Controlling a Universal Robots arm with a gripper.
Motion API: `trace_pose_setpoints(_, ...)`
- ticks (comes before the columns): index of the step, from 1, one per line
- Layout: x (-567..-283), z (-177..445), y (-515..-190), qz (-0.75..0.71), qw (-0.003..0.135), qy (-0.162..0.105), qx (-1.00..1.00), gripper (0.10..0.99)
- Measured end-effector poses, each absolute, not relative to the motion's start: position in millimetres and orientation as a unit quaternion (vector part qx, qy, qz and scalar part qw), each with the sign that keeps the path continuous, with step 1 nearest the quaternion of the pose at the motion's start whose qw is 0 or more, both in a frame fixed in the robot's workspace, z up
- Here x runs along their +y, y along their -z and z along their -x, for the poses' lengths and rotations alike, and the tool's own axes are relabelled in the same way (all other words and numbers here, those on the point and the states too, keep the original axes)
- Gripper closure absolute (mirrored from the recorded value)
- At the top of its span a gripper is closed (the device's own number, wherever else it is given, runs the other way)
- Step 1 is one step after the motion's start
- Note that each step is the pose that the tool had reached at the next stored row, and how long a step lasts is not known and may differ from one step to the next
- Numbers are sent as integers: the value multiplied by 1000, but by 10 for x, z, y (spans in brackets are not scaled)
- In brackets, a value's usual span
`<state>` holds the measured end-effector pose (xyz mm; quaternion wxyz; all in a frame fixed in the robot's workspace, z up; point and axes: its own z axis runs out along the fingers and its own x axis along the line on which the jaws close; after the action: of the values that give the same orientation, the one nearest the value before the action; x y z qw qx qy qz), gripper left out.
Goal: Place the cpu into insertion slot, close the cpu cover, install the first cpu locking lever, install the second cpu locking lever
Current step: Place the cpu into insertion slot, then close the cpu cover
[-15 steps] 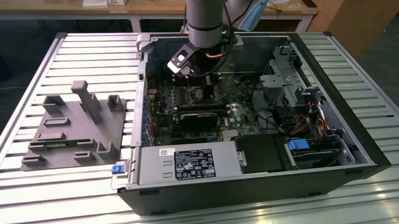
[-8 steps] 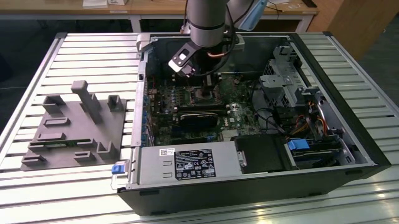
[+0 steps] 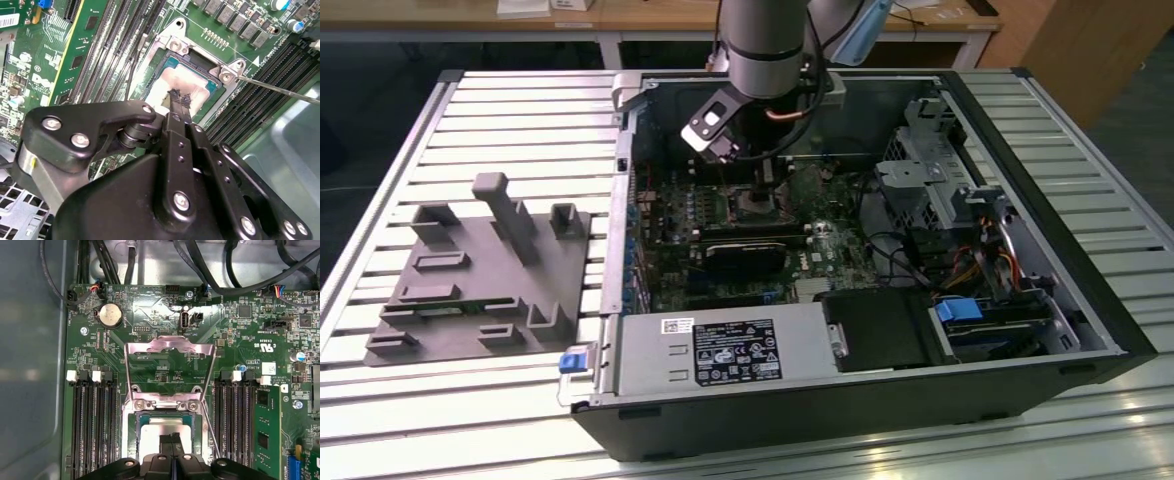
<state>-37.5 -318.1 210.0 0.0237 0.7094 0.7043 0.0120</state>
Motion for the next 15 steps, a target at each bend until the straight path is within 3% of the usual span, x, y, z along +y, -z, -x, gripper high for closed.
trace_pose_setpoints(15, -3182, 371, -2138, -709, 21, -12, 704, 980)
